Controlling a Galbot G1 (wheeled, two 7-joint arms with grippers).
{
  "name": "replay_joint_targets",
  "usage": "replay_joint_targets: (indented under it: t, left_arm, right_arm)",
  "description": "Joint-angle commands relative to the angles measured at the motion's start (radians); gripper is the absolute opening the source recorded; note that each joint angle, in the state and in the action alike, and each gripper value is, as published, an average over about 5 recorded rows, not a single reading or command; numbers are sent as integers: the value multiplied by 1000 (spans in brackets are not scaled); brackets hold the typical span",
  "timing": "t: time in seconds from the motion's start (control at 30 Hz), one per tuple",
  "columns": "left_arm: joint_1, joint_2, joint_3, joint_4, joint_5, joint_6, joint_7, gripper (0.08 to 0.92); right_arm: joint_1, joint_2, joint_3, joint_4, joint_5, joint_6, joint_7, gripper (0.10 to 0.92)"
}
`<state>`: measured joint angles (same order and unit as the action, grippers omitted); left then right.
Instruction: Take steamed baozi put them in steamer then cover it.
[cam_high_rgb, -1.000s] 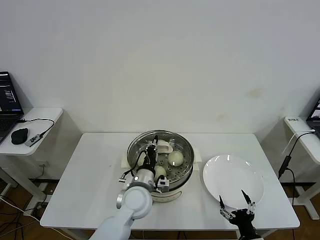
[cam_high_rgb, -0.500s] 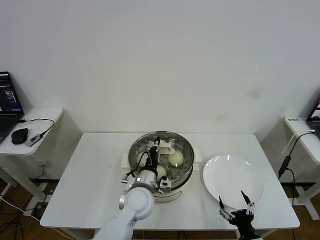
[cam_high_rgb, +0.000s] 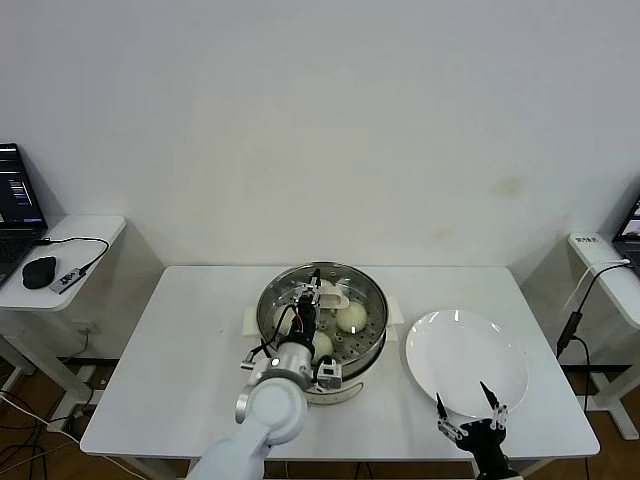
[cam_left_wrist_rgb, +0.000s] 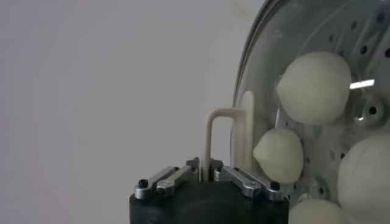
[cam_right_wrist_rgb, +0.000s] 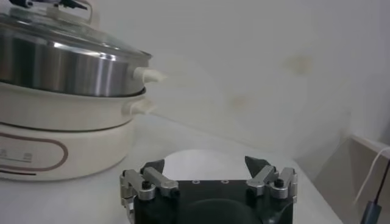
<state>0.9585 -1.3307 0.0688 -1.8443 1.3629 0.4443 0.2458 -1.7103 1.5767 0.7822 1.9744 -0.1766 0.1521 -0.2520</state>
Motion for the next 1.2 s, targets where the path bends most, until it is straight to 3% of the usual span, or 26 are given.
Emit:
replay_joint_targets:
  t: [0.03,0.4,0.63,0.73,0.8,0.87,1.03,1.2]
  left_arm:
    - [69,28,1,-95,-13,-2,-18,456]
    - [283,142,-64,-350,-141,-37,-111,764]
    - [576,204,-295,-486,-563,-213,-324,822]
    - [697,183,-459,-470,-913,-422,-404,823]
    - [755,140,-560,-420,-1138,-590,-435,823]
    - [792,97,-620,-372,-1299,-683,-457,823]
    - [834,32,-621,-335,-1605,-586,-505,823]
    - [877,8,-592,-314,-1640,-542,-529,823]
  right_arm:
    - [-1,0,-2,1,-3,0,1,823]
    - [-4,0,0,1,-7,2,3,823]
    - [-1,-3,2,-8,-10,5,3,823]
    - [5,-7,-2,-12,-9,5,2,823]
    - [5,-13,-9,-13,-7,6,3,823]
    - [1,-22,-20,-13,-3,7,5,823]
    - [-26,-73,-56,-11,39,10,20,823]
    - [-65,-166,-105,-8,142,35,75,823]
